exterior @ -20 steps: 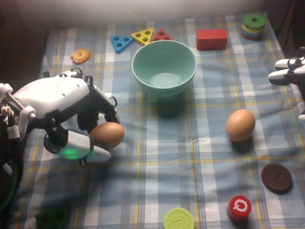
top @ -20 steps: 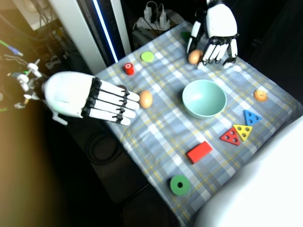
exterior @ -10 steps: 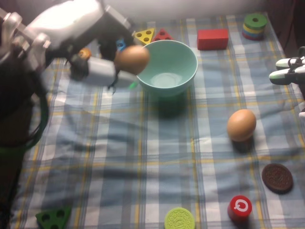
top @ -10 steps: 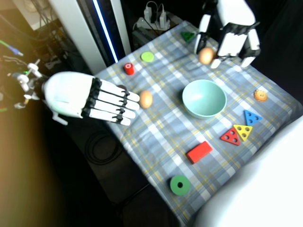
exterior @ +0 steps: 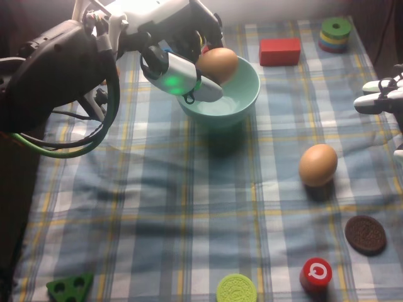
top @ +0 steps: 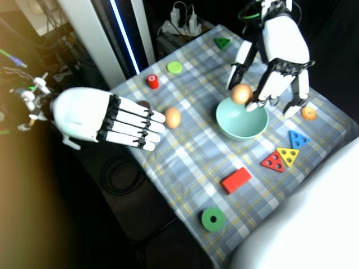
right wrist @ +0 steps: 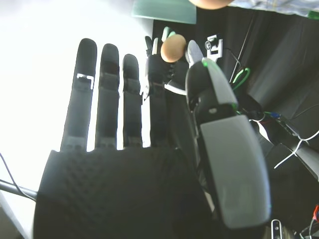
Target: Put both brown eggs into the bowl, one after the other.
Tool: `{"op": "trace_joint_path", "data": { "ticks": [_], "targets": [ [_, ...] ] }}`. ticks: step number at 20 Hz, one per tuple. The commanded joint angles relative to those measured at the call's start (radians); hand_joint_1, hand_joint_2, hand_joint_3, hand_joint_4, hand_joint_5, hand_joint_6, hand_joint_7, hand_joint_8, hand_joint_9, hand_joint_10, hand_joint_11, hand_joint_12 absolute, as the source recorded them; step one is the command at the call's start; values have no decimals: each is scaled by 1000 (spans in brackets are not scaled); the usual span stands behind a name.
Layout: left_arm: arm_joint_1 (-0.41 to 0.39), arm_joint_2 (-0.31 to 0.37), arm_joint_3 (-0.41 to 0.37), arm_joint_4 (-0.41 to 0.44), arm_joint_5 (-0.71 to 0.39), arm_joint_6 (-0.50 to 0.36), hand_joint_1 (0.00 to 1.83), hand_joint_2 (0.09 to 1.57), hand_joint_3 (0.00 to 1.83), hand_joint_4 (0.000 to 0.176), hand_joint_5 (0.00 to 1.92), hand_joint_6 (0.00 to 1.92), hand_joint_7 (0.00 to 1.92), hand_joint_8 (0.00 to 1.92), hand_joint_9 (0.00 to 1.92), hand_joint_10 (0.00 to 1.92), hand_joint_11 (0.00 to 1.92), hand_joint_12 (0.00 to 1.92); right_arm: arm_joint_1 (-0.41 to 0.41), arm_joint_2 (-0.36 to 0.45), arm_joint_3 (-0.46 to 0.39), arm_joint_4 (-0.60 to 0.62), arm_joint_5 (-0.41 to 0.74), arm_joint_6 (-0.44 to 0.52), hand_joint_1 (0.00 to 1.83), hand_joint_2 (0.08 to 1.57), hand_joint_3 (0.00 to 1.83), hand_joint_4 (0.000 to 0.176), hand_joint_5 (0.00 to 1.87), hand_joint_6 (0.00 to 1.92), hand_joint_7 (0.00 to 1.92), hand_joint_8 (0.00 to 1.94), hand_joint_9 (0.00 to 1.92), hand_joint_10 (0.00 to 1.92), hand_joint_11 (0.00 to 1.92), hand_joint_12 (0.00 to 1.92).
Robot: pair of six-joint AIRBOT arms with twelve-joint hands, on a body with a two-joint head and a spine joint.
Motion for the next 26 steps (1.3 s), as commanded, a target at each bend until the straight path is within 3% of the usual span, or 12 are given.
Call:
{"op": "trace_joint_path", "data": {
  "ticks": [1,5,6,8,10,13,14,16,17,19,24,26],
  "targets": [
    [-16,-8,7,12,-93,-5,947,1007,0,0,900,183,1015,107,1051,24,271,839,5,2,5,26,122,6,756,1296,3,0,534,0,502,0,538,1,373,602],
    [-13,-15,9,13,-86,-5,915,1021,2,13,941,2,971,0,973,1,148,1075,5,2,5,26,122,6,780,1298,1,0,522,0,500,0,550,5,382,612],
    [-12,-16,9,14,-86,-5,876,1032,5,66,901,2,952,0,971,1,154,1084,5,2,5,26,122,6,778,1294,0,0,518,0,489,0,539,0,368,607],
    [-10,-16,8,16,-85,-5,874,1043,3,93,844,0,921,0,955,0,125,1114,5,1,5,26,122,6,781,1293,0,0,519,1,491,1,540,1,370,607],
    [-5,-14,4,22,-84,-5,911,1016,0,56,843,2,918,0,933,0,112,1120,5,-1,6,26,122,6,777,1296,1,0,520,1,492,1,537,0,367,604],
    [10,0,-19,22,-115,-5,915,997,0,60,802,0,903,0,935,1,181,1098,5,-3,6,25,122,6,774,1298,1,0,517,0,486,0,532,1,361,598],
    [24,16,-45,22,-149,-4,807,1054,4,33,753,0,857,0,892,0,152,1146,5,-4,6,25,122,6,768,1294,0,0,510,0,477,0,528,0,359,596],
    [52,58,-106,47,-230,-26,743,1046,0,64,657,0,789,0,818,0,26,1205,5,-6,8,25,122,6,774,1287,0,0,515,2,484,3,535,3,367,599],
    [65,79,-131,70,-267,-55,576,1046,1,99,597,0,731,0,765,0,4,1154,7,-8,10,24,122,6,781,1281,0,0,515,2,484,2,536,2,367,601],
    [105,134,-190,128,-364,-158,595,989,0,121,542,4,631,0,605,0,0,1014,24,-13,14,9,118,6,750,1246,0,0,531,0,488,1,536,1,356,634],
    [260,288,-340,173,-619,-290,731,885,0,112,376,0,354,0,298,0,0,710,149,-66,67,-139,3,77,885,1122,1,33,473,0,464,0,466,0,212,753],
    [297,312,-366,156,-669,-290,814,861,0,61,383,2,346,1,302,7,0,699,185,-96,104,-191,-46,133,943,1096,3,32,479,0,459,0,503,1,343,577]
  ]
}}
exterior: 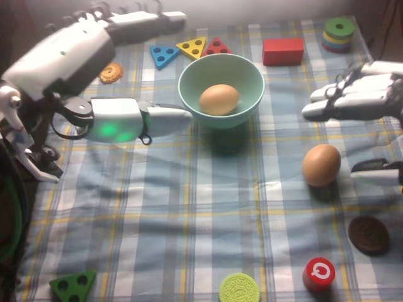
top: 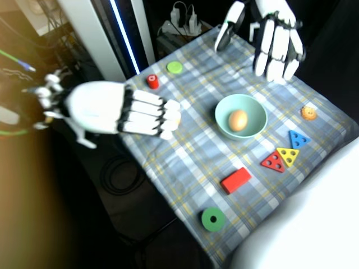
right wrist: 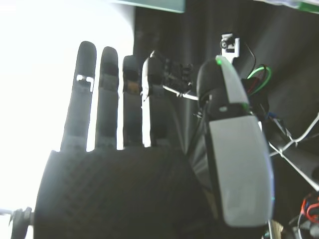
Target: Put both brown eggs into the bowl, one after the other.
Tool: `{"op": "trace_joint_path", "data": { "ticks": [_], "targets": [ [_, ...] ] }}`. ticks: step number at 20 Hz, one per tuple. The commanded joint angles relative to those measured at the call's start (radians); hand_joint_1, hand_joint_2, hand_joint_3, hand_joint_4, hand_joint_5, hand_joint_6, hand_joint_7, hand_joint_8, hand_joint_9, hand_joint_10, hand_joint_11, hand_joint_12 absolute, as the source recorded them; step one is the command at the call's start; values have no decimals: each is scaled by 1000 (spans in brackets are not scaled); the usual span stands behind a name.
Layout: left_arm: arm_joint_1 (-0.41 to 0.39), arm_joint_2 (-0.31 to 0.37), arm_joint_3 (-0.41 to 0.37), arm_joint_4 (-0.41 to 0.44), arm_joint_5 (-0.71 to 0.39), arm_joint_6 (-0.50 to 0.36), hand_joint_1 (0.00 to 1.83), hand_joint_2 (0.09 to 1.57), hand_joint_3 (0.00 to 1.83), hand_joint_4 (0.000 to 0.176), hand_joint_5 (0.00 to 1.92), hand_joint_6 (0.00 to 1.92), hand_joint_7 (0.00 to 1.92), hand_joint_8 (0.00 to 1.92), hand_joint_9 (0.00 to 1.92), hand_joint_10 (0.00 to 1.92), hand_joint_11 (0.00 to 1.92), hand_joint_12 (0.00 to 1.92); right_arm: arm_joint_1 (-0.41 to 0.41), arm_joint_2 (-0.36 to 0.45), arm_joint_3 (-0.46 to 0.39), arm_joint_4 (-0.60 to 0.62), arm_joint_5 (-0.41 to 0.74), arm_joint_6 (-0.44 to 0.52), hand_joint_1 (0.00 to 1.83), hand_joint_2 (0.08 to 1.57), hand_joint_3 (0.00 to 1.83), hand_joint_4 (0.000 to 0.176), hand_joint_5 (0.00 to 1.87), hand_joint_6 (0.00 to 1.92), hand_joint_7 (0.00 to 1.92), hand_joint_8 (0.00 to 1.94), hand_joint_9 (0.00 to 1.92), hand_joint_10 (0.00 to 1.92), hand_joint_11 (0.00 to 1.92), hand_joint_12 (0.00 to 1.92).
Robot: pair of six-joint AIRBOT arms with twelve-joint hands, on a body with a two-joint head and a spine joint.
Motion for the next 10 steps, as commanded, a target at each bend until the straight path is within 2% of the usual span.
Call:
{"op": "trace_joint_path", "data": {
  "ticks": [1,2,3,4,5,8,10],
  "targets": [
    [-9,2,-2,25,-148,-7,793,867,0,58,379,1,349,1,318,8,0,755,21,3,8,24,73,9,1010,1072,0,39,467,1,452,0,497,1,349,555],
    [-8,1,-3,24,-149,-7,732,886,8,52,391,5,359,5,325,9,0,764,43,-3,18,-3,34,10,1050,1053,0,28,487,0,465,0,526,1,380,526],
    [-8,1,-4,24,-151,-7,725,887,4,46,405,5,360,2,321,4,0,738,58,-9,26,-23,5,15,1015,1078,11,43,453,0,436,0,546,6,425,544],
    [-8,1,-5,25,-154,-7,693,898,7,64,393,0,364,3,331,7,0,737,76,-19,38,-50,-28,26,1056,1066,2,46,442,1,448,0,603,2,469,666],
    [-8,1,-6,25,-155,-7,712,897,5,65,392,1,368,4,337,8,0,734,88,-25,45,-71,-53,30,1107,1046,0,36,441,2,467,5,644,11,501,707],
    [-8,2,-7,24,-157,-7,760,894,1,76,389,0,374,3,347,7,0,756,103,-32,48,-99,-82,34,1195,992,0,79,454,0,503,3,673,3,489,757],
    [-8,2,-8,22,-157,-10,745,900,3,90,374,0,378,4,348,6,0,762,106,-35,49,-112,-93,37,1264,963,0,60,467,2,533,3,670,0,428,812]
  ]
}}
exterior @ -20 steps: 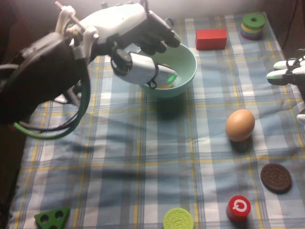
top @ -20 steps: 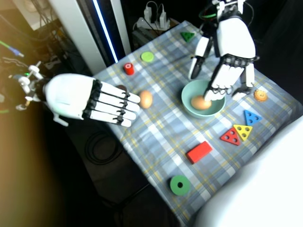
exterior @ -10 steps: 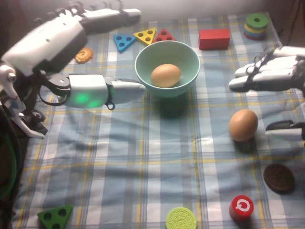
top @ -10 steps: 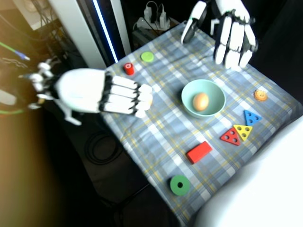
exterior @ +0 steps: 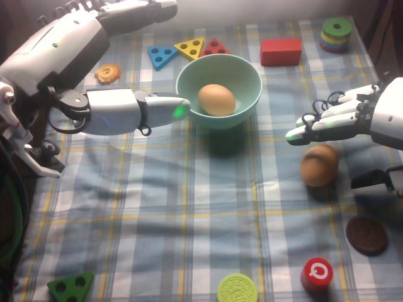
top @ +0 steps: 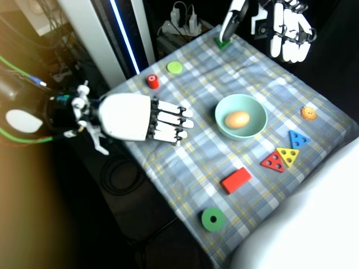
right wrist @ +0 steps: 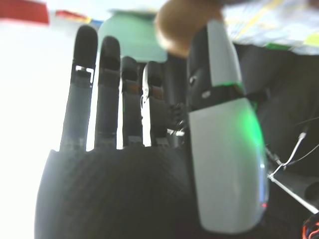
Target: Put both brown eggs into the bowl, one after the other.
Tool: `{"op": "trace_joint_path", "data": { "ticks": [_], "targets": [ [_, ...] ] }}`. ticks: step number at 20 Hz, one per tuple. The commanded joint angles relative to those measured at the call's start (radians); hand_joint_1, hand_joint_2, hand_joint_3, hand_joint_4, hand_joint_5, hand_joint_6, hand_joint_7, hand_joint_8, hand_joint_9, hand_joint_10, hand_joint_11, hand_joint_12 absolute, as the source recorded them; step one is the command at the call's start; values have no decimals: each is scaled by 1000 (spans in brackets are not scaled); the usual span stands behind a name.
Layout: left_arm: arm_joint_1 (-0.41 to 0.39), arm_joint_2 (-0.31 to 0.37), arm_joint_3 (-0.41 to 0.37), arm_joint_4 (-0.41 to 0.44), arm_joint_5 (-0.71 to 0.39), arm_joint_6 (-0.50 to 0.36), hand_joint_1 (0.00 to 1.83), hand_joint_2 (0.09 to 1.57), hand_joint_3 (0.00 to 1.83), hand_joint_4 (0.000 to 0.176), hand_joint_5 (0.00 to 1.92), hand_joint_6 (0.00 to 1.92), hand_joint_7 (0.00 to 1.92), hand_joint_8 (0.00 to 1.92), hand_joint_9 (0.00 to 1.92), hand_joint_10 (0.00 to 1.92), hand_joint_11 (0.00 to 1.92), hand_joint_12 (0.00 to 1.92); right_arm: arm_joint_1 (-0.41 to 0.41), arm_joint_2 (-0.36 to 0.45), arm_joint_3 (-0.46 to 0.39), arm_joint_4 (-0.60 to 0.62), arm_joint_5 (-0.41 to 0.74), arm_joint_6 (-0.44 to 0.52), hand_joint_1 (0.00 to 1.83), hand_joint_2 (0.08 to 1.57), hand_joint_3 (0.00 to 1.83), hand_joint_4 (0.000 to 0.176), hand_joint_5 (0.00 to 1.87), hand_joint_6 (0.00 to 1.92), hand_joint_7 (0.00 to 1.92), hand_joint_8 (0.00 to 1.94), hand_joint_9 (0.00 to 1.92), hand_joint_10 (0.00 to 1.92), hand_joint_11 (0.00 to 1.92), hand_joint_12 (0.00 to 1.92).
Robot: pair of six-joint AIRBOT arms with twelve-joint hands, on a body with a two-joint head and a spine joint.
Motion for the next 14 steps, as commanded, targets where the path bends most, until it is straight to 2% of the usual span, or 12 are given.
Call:
{"op": "trace_joint_path", "data": {
  "ticks": [1,3,4,5,6,7,8,9,11,12,13,14],
  "targets": [
    [-7,3,-4,24,-124,-12,749,901,3,92,370,0,375,2,345,4,0,764,18,-1,3,28,92,10,1271,965,1,52,471,3,545,7,657,0,397,802],
    [-7,2,-6,24,-124,-12,747,902,1,63,390,4,386,3,353,5,0,797,21,-11,6,16,85,13,1284,958,0,36,469,1,585,17,655,1,359,779],
    [-7,2,-7,24,-125,-12,721,907,4,64,391,3,392,4,361,6,0,800,23,-15,8,14,83,13,1289,955,0,45,467,0,626,4,712,7,362,860],
    [-7,2,-7,23,-126,-12,719,896,0,60,414,5,411,5,380,8,0,815,28,-18,9,8,79,14,1314,956,0,26,506,1,696,6,813,23,409,918],
    [-7,2,-7,22,-126,-13,737,888,0,81,398,1,408,1,376,3,0,790,34,-22,11,2,73,15,1326,965,0,2,567,3,810,23,921,62,479,1073],
    [-7,2,-7,19,-127,-14,758,877,0,83,403,3,413,3,376,2,0,780,38,-25,13,-1,70,17,1326,977,0,2,606,3,872,65,815,638,534,1322],
    [-6,2,-7,15,-128,-15,771,877,0,87,398,1,411,1,363,2,0,742,40,-28,14,-2,70,17,1351,1099,0,0,691,25,950,835,742,1041,596,1502],
    [-5,1,-7,12,-128,-16,775,883,1,95,395,0,416,3,363,3,0,731,40,-30,14,-2,70,17,1454,1107,0,0,774,27,927,965,863,1223,623,1450],
    [2,1,-7,5,-131,-19,769,883,0,79,401,1,415,1,366,3,0,763,40,-32,14,-2,70,18,1483,1092,0,0,879,33,978,900,907,1276,646,1456],
    [4,2,-7,4,-133,-20,744,891,4,84,389,0,412,0,363,1,0,772,40,-32,15,4,70,19,1309,1105,28,0,867,773,1039,1039,872,1178,713,1511],
    [9,3,-8,1,-136,-24,705,906,4,71,395,2,411,0,367,1,0,798,41,-30,20,25,77,19,1232,1189,0,0,822,992,880,1384,814,1296,728,1617],
    [10,3,-8,-1,-137,-25,705,906,4,71,395,2,411,0,367,1,0,798,42,-30,24,42,89,19,1232,1189,0,0,822,992,880,1384,814,1296,728,1617]
  ]
}}
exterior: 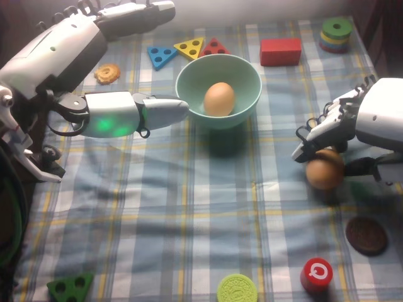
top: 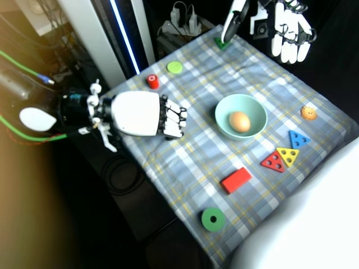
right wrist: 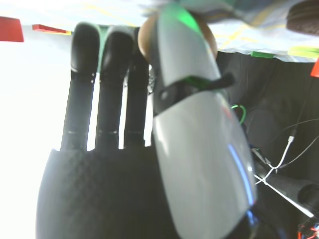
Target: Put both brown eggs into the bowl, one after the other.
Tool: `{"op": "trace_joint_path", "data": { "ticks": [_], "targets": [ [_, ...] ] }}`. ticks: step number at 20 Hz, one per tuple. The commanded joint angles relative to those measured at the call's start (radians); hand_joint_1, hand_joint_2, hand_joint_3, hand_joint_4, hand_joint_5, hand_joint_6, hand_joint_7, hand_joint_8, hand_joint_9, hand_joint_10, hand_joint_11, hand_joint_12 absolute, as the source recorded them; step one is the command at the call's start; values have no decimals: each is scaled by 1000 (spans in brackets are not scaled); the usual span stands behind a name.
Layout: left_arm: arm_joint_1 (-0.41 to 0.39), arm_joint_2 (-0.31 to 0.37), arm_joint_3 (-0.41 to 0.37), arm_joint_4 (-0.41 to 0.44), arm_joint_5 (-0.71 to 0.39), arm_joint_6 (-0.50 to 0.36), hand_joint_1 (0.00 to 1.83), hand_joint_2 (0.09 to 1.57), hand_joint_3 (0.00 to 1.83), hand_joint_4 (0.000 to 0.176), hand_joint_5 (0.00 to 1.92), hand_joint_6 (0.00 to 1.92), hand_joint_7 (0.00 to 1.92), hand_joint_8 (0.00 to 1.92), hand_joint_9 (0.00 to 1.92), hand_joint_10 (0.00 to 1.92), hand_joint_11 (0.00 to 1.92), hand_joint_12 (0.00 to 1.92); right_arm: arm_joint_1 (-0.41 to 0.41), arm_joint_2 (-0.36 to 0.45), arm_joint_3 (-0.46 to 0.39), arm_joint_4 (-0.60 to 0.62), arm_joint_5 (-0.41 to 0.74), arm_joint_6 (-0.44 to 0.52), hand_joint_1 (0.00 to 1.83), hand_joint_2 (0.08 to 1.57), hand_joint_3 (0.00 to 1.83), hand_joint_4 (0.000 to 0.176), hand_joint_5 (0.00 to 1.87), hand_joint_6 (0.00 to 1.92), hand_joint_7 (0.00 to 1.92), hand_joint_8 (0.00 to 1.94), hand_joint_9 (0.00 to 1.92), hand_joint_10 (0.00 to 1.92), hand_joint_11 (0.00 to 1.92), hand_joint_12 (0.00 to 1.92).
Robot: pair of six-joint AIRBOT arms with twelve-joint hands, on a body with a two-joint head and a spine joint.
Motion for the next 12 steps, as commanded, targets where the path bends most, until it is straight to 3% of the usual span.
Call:
{"op": "trace_joint_path", "data": {
  "ticks": [1,2,3,4,5,6,7,8,9,11,12],
  "targets": [
    [-7,3,-1,22,-125,-10,701,900,1,73,406,3,416,1,379,4,0,818,11,4,7,62,133,3,1213,1195,0,0,841,990,846,1422,765,1237,670,1573],
    [-6,3,-1,21,-125,-10,693,903,1,76,395,2,407,1,371,1,0,784,11,5,12,83,152,3,1219,1201,0,0,881,891,792,1527,698,1435,637,1735],
    [-6,3,-1,20,-125,-10,744,887,0,80,400,1,416,2,380,3,0,828,11,5,15,99,167,3,1134,1157,0,0,906,1037,644,1508,634,1715,631,1904],
    [-4,3,-2,19,-125,-10,744,887,0,80,400,1,416,2,380,3,0,828,11,5,17,115,185,3,1134,1157,0,0,906,1037,644,1508,634,1715,631,1904],
    [-3,3,-2,18,-125,-10,760,874,0,79,409,4,413,0,369,0,0,794,11,4,19,133,202,2,1187,1180,2,0,851,1135,844,1253,719,1086,554,1436],
    [-2,3,-2,16,-125,-10,760,874,0,79,409,4,413,0,369,0,0,794,13,3,21,145,218,1,1187,1180,2,0,851,1135,844,1253,719,1086,554,1436],
    [-2,3,-2,14,-125,-10,764,871,0,73,416,3,412,0,367,0,0,766,17,1,23,157,229,-3,1191,1174,2,0,889,1047,842,1288,770,949,568,1371],
    [-1,3,-2,11,-125,-10,776,869,0,73,417,2,416,1,371,1,0,801,27,-4,23,175,244,-16,1214,1166,0,0,909,940,878,1318,816,948,616,1364],
    [-1,3,-2,9,-125,-10,822,851,0,59,431,5,423,3,374,2,0,805,45,-14,28,193,258,-31,1224,1146,0,0,938,899,929,1243,830,918,636,1299],
    [-1,3,-2,6,-125,-10,806,856,0,58,428,4,421,2,374,2,0,804,73,-37,43,205,263,-39,1225,1135,0,0,972,857,939,1215,851,862,658,1234],
    [0,3,-2,4,-125,-10,806,858,0,53,421,0,417,0,373,1,0,803,95,-58,62,212,262,-40,1214,1131,2,0,961,936,951,1139,850,816,624,1251]
  ]
}}
